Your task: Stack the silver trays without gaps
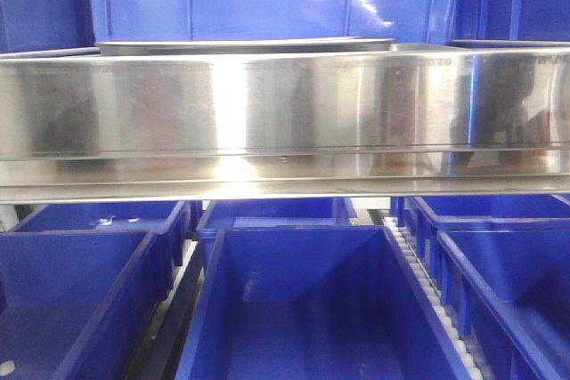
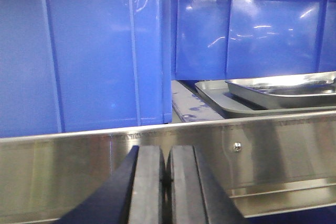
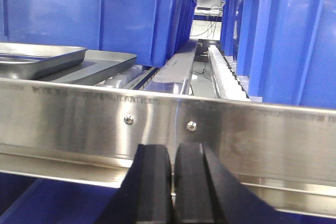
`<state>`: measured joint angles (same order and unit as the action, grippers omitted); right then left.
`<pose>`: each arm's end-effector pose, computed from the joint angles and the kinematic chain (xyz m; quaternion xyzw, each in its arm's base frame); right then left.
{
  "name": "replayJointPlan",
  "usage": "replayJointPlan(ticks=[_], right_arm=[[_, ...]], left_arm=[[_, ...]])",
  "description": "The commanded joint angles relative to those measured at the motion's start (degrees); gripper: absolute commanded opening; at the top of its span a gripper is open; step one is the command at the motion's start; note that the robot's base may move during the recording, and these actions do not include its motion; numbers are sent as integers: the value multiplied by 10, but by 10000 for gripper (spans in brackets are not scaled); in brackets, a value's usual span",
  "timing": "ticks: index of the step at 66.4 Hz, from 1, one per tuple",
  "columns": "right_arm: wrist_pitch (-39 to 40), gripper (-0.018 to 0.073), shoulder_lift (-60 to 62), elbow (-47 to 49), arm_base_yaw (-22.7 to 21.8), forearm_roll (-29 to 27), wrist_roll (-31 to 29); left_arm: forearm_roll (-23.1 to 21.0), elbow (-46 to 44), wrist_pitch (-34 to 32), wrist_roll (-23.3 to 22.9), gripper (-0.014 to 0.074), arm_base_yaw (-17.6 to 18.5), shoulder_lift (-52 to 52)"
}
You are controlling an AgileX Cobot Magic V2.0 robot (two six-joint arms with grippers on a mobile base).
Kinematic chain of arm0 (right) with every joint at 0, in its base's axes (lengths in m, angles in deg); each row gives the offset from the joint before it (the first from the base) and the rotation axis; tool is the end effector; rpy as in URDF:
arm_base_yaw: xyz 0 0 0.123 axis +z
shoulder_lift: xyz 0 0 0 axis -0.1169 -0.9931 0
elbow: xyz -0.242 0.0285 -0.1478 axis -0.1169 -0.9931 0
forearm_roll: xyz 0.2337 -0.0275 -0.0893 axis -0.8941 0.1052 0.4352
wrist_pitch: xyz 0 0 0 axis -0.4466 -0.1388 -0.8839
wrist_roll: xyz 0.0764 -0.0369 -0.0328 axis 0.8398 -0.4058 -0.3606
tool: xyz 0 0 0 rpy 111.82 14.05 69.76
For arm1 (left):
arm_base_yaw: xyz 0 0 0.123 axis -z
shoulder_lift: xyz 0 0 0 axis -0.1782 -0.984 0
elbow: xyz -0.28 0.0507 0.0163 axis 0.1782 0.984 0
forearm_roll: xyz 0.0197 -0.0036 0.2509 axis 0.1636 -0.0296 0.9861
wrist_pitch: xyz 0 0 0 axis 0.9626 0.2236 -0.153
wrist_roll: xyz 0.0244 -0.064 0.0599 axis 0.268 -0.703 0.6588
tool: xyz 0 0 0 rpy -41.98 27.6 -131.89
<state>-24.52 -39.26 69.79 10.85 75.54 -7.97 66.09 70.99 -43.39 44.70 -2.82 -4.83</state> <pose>0.0566 0.0047 0.2027 -0.0343 0.7166 0.0218 0.6963 0.0563 -0.0074 0.2109 0.0659 0.6815 -0.0246 0.7284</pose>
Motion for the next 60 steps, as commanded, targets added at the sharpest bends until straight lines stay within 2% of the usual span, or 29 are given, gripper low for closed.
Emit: replayJointPlan(ticks=[1, 10, 16, 23, 60], right_arm=[[9, -17, 2, 0, -3, 0, -3], [9, -17, 2, 0, -3, 0, -3], [9, -17, 2, 0, -3, 0, -3], [9, -17, 2, 0, -3, 0, -3], [9, -17, 2, 0, -3, 0, -3]], left_arm=[[-1, -1, -10, 0, -8, -13, 3], [-5, -1, -10, 0, -8, -47, 3], [-27, -1, -10, 0, -8, -72, 3], [-27, -1, -10, 0, -8, -85, 3], [-27, -1, -10, 0, -8, -85, 3]])
